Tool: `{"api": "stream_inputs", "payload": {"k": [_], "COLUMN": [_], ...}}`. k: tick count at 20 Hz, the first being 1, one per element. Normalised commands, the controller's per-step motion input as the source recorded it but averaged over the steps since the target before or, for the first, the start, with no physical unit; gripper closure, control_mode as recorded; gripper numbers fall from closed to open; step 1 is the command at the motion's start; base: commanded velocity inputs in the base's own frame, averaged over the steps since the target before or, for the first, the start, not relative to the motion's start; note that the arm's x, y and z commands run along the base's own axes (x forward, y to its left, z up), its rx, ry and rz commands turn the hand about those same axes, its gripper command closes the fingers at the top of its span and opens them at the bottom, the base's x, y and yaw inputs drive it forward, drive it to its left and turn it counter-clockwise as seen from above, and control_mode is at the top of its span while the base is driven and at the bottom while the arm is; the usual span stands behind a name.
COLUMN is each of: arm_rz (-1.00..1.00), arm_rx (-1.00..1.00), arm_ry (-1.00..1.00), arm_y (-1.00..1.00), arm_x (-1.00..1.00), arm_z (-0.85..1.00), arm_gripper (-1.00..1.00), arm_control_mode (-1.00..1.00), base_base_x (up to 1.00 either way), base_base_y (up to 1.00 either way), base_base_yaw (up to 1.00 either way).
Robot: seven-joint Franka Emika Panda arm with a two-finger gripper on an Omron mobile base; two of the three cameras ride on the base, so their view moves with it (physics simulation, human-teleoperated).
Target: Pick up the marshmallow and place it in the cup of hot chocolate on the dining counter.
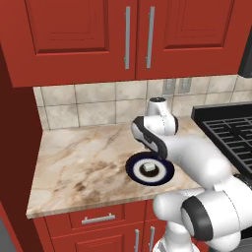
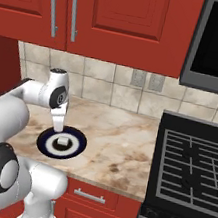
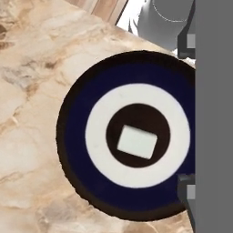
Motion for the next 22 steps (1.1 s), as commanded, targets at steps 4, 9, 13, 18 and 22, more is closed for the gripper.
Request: {"api": "stream_inputs", "payload": {"k": [4, 9, 13, 18, 22], "arm_rz": [-0.03, -0.01, 0.0, 0.0, 0.0], "arm_rx": [0.0, 0.0, 0.0, 0.0, 0.0], "arm_ry": [0.0, 0.0, 0.0, 0.01, 0.01], "arm_y": [0.0, 0.0, 0.0, 0.0, 0.0], "arm_x": [0.01, 0.09, 0.16, 0.22, 0.16], "arm_z": [-0.38, -0.24, -0.22, -0.2, -0.23], "arm_gripper": [-1.0, -1.0, -1.0, -1.0, -1.0], "arm_control_mode": [-1.0, -1.0, -1.0, -1.0, -1.0], "base_base_x": [0.0, 0.0, 0.0, 0.0, 0.0], "base_base_y": [0.0, 0.0, 0.0, 0.0, 0.0], "base_base_yaw": [0.0, 0.0, 0.0, 0.0, 0.0]}}
